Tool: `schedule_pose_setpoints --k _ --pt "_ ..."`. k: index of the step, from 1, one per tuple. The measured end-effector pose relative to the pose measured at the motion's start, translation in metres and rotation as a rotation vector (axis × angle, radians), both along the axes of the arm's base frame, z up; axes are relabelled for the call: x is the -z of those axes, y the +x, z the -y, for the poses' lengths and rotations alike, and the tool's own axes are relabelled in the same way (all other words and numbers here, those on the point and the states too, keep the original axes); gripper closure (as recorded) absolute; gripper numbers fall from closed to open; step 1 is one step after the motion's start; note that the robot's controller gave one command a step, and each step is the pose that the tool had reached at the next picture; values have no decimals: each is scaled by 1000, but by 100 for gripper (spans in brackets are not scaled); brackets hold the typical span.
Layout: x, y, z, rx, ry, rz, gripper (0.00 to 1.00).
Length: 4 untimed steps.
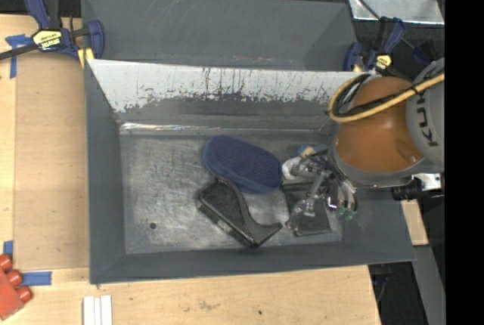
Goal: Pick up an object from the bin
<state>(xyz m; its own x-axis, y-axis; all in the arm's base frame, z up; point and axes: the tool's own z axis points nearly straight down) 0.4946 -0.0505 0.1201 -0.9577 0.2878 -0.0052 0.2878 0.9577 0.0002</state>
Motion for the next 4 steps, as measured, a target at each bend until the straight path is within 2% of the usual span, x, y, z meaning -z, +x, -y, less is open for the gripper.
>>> schedule_pose_setpoints --k 1,2,3,4 --pt "3 -11 35 19 -1 -5 0" --pt "49 -1 39 37 0 3 0" --pt "46 1 39 34 0 2 0" --pt "43 6 41 36 -4 20 100"
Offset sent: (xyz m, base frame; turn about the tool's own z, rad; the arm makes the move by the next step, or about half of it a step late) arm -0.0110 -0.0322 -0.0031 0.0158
